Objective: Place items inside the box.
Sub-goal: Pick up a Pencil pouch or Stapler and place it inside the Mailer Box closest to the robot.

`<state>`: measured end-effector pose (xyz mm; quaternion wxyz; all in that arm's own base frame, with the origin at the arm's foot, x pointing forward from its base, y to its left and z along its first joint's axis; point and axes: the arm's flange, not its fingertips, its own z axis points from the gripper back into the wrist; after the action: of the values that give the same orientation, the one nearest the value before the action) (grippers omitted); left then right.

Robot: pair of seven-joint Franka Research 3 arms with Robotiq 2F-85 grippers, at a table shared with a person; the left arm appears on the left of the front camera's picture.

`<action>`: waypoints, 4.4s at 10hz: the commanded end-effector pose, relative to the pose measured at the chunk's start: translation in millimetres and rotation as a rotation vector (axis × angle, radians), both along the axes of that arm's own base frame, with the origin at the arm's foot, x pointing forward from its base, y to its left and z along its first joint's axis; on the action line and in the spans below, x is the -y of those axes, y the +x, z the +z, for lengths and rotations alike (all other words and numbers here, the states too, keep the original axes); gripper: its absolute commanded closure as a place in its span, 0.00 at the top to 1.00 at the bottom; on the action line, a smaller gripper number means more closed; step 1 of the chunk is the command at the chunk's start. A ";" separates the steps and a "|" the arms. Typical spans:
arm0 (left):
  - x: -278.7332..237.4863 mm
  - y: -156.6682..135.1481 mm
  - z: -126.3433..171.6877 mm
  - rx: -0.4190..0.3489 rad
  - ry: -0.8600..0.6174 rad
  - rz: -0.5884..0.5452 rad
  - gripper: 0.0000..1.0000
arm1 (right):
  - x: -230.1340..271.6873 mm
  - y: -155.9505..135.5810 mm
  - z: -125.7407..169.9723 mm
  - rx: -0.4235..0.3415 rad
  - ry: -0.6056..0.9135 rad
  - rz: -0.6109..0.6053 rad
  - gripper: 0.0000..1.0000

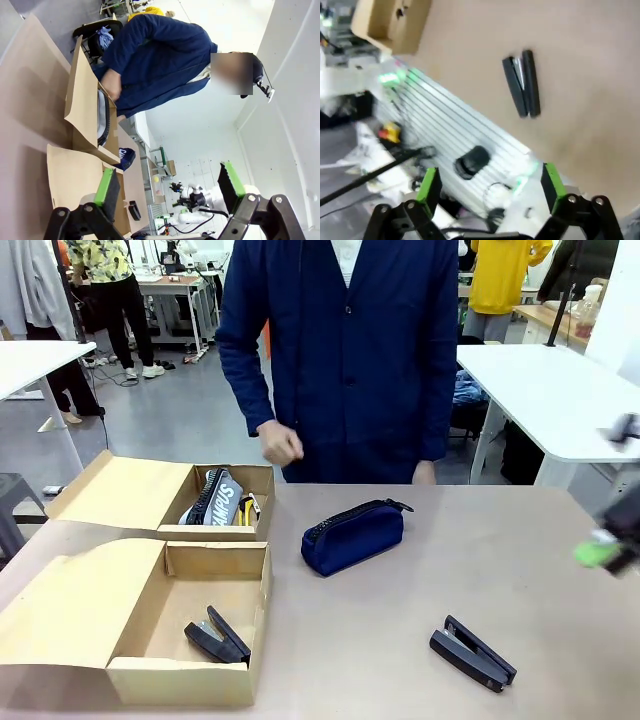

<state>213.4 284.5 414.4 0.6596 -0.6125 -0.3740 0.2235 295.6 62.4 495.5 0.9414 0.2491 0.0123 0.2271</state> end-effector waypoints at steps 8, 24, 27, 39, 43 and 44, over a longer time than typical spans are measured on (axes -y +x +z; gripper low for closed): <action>0.9 0.6 2.1 0.033 0.000 0.009 1.00 | -3.1 65.9 3.1 1.333 0.303 0.970 1.00; 0.9 0.6 2.1 0.033 0.000 0.009 1.00 | 246.2 -59.7 58.4 0.587 0.176 -0.106 1.00; 0.9 0.6 2.1 0.033 0.000 0.009 1.00 | 238.0 -38.3 53.6 0.481 0.135 -0.204 1.00; 0.9 0.6 2.1 0.033 0.000 0.009 1.00 | -93.4 181.7 28.4 0.381 -0.143 0.811 1.00; 0.9 0.6 2.1 0.033 0.000 0.009 1.00 | -207.7 222.0 -59.2 0.503 -0.106 1.066 1.00; 0.9 0.6 2.1 0.033 0.000 0.009 1.00 | -223.7 230.9 -81.0 0.510 -0.071 1.125 1.00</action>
<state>213.8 285.1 414.5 0.6602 -0.6121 -0.3736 0.2234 512.1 285.2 424.4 0.6823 0.1181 -0.0659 0.7185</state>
